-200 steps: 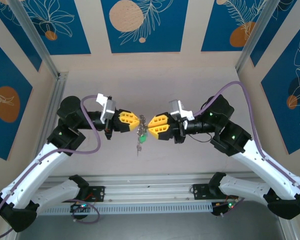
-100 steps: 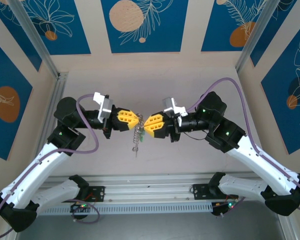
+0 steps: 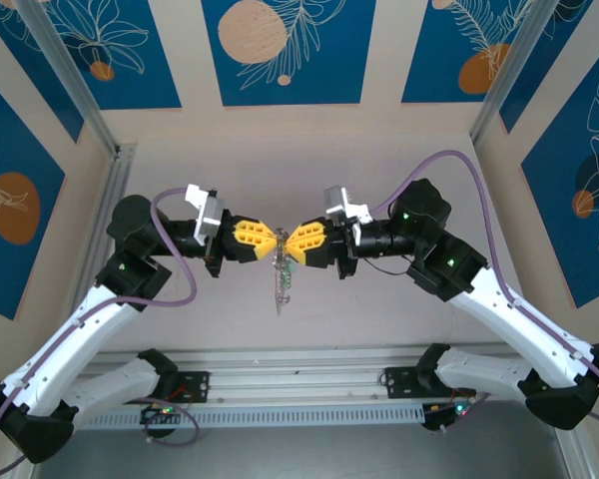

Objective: Put the keys on the keyring

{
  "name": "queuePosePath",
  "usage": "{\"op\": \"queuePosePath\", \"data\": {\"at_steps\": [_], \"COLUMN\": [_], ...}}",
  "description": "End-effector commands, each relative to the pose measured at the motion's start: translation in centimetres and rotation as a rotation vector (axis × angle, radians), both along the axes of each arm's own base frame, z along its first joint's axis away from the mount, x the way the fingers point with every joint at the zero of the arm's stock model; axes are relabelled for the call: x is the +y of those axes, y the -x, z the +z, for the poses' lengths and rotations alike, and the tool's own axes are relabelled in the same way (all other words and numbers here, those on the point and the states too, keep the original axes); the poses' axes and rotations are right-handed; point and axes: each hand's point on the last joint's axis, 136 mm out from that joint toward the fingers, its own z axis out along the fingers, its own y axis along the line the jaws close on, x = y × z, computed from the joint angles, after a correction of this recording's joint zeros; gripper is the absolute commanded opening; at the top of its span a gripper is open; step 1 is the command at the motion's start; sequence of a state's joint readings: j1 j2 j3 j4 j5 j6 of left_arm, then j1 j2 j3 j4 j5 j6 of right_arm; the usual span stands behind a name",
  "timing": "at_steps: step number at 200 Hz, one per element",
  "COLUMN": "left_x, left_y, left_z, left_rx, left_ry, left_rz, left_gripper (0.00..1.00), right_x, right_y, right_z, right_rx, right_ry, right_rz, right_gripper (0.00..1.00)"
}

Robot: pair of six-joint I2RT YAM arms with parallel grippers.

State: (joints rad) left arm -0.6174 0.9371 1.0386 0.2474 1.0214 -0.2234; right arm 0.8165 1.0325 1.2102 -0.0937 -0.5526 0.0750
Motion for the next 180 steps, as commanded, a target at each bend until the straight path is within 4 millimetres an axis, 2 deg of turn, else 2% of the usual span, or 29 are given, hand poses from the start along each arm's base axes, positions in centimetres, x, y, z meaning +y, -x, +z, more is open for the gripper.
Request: {"op": "queuePosePath", "data": {"at_steps": [1, 84, 116, 153, 180], "left_x": [0.5, 0.3, 0.3, 0.3, 0.3], "left_y": [1.2, 0.8, 0.8, 0.9, 1.1], "left_z": [0.9, 0.3, 0.2, 0.3, 0.6], "left_rx": [-0.046, -0.046, -0.04, -0.042, -0.042], "left_ry": [0.027, 0.005, 0.002, 0.006, 0.019], "left_rz": [-0.031, -0.016, -0.015, -0.021, -0.039], "left_gripper": [0.0, 0.0, 0.0, 0.0, 0.0], "right_x": [0.0, -0.4, 0.0, 0.3, 0.6], "right_y": [0.1, 1.9, 1.7, 0.6, -0.1], "right_z": [1.7, 1.5, 1.3, 0.7, 0.3], "right_rx": [-0.014, -0.042, -0.032, -0.014, 0.006], "right_ry": [-0.028, -0.029, -0.022, 0.003, 0.013], "right_rz": [0.012, 0.099, 0.116, 0.071, 0.06], "right_gripper": [0.12, 0.15, 0.09, 0.01, 0.0]}}
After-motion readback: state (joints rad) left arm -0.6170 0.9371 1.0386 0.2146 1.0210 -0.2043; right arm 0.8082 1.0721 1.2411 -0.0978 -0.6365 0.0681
